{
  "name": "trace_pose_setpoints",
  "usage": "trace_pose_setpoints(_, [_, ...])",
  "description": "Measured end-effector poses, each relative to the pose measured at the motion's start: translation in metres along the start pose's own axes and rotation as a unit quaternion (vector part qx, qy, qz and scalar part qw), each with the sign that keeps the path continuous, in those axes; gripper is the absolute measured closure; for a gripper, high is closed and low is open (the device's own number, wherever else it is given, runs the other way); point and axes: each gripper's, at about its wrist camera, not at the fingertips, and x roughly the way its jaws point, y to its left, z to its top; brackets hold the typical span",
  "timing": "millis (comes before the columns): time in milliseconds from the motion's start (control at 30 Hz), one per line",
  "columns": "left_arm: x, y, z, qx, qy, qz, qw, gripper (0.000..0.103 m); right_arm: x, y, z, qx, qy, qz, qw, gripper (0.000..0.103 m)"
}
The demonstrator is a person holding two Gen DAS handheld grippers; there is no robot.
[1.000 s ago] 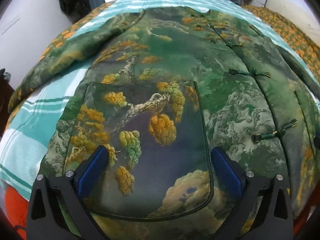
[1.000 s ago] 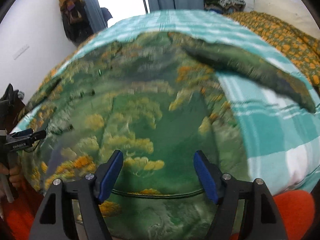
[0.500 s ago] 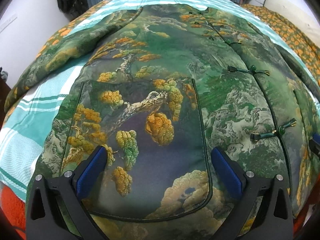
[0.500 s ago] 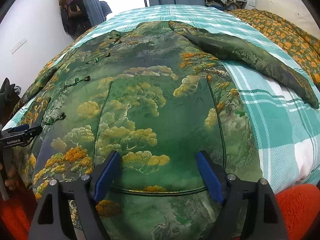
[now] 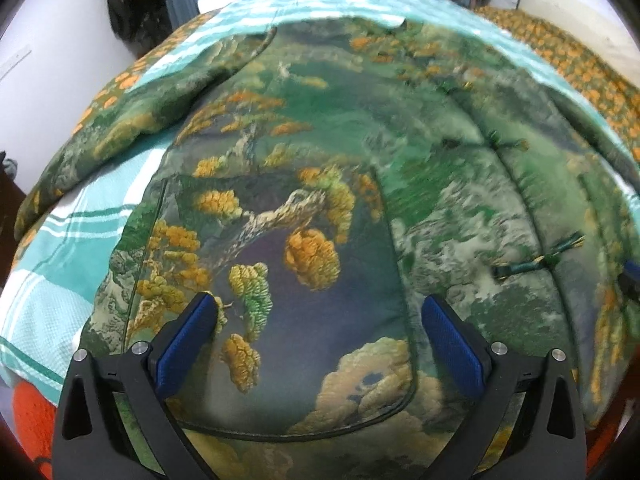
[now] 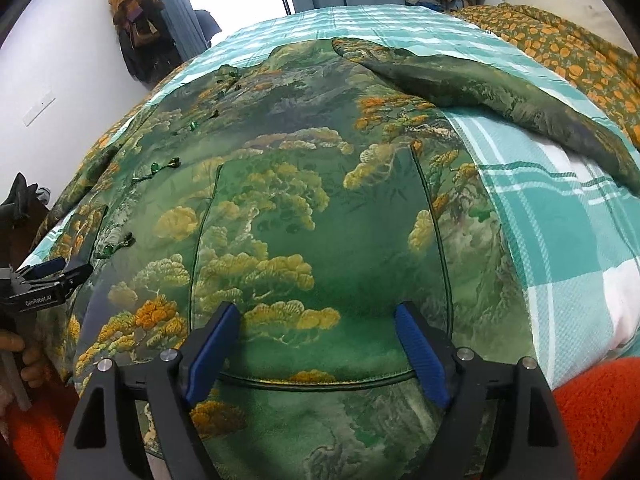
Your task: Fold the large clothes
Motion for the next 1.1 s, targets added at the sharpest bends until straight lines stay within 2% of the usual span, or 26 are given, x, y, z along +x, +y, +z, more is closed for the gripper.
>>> trace_pose_setpoints(100, [-0.019, -0.003, 0.000, -0.001, -0.038, -0.012, 0.9992, 0.001, -0.011, 0.002, 0.000, -0.002, -0.010, 0.000, 1.000, 0.020])
trace_pose_setpoints(233, [-0.045, -0.007, 0.002, 0.000, -0.086, -0.027, 0.9959, 0.001, -0.030, 0.000, 0.001, -0.002, -0.058, 0.008, 0.998, 0.020])
trace_pose_setpoints(333, [-0.060, -0.007, 0.005, -0.004, -0.113, -0.057, 0.9920, 0.001, -0.043, -0.003, 0.005, 0.005, -0.095, 0.006, 0.995, 0.020])
trace_pose_setpoints(400, [-0.068, -0.006, 0.007, -0.005, -0.132, -0.057, 0.9897, 0.001, -0.049, -0.007, 0.006, 0.014, -0.115, -0.002, 0.993, 0.020])
trace_pose_setpoints(567, [-0.064, 0.002, 0.010, -0.011, -0.132, -0.032, 0.9906, 0.001, -0.067, -0.033, 0.016, 0.050, -0.156, -0.023, 0.986, 0.020])
trace_pose_setpoints(700, [-0.058, 0.013, 0.008, -0.033, -0.122, -0.025, 0.9916, 0.001, -0.085, -0.088, 0.041, 0.099, -0.189, -0.030, 0.977, 0.020])
trace_pose_setpoints(800, [-0.056, 0.017, 0.007, -0.040, -0.119, -0.019, 0.9919, 0.001, -0.088, -0.163, 0.063, 0.199, -0.204, -0.042, 0.958, 0.020])
trace_pose_setpoints(833, [-0.055, 0.018, 0.006, -0.042, -0.117, -0.018, 0.9921, 0.001, -0.086, -0.199, 0.067, 0.251, -0.213, -0.046, 0.943, 0.020])
trace_pose_setpoints(900, [-0.052, 0.018, 0.006, -0.045, -0.113, -0.016, 0.9925, 0.001, -0.074, -0.253, 0.069, 0.326, -0.205, -0.064, 0.921, 0.020])
trace_pose_setpoints(933, [-0.052, 0.018, 0.007, -0.045, -0.112, -0.015, 0.9926, 0.001, -0.061, -0.287, 0.067, 0.373, -0.195, -0.069, 0.905, 0.020])
trace_pose_setpoints(1033, [-0.052, 0.019, 0.006, -0.044, -0.113, -0.010, 0.9926, 0.001, -0.030, -0.342, 0.060, 0.453, -0.171, -0.061, 0.873, 0.021])
trace_pose_setpoints(1100, [-0.050, 0.019, 0.006, -0.043, -0.109, -0.008, 0.9931, 0.001, -0.012, -0.365, 0.061, 0.493, -0.177, -0.036, 0.851, 0.021])
